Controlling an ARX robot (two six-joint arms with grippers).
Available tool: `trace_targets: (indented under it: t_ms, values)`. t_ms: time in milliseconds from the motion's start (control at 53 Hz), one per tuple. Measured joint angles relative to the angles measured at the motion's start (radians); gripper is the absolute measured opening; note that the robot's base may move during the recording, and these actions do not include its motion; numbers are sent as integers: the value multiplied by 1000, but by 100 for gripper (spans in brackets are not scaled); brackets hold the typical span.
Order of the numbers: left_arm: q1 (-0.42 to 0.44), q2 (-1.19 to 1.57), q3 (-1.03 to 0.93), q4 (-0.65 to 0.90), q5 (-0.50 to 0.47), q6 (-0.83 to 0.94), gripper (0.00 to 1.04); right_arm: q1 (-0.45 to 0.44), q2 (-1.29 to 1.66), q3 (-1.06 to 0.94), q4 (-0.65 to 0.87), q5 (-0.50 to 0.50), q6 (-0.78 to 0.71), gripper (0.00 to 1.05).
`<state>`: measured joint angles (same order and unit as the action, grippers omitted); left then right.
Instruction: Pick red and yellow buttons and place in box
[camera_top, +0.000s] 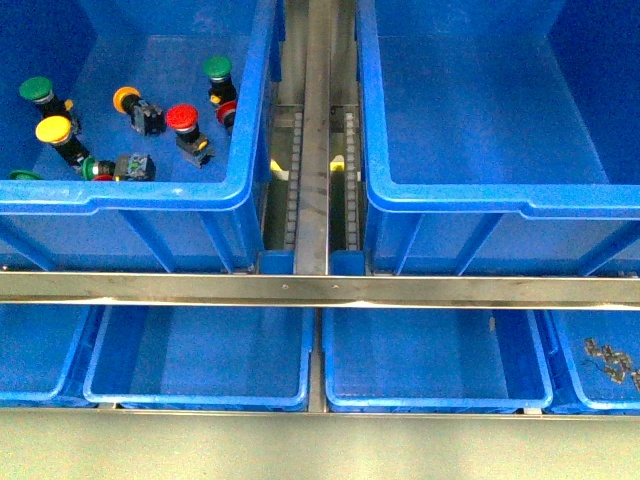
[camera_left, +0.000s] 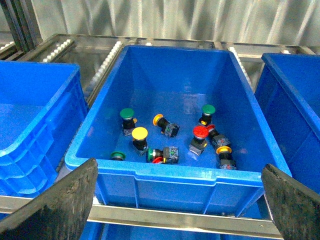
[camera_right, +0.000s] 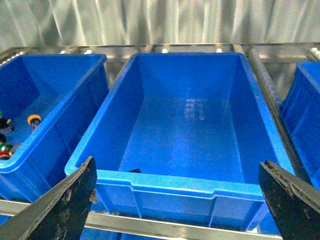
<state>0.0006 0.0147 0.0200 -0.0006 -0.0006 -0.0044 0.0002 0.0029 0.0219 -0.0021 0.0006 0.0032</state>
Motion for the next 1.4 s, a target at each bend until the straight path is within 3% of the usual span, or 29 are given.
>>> trace_targets:
  t_ms: [1395]
  values:
    - [0, 0, 0, 0, 0, 0, 97, 0, 0, 0, 0, 0, 0, 98]
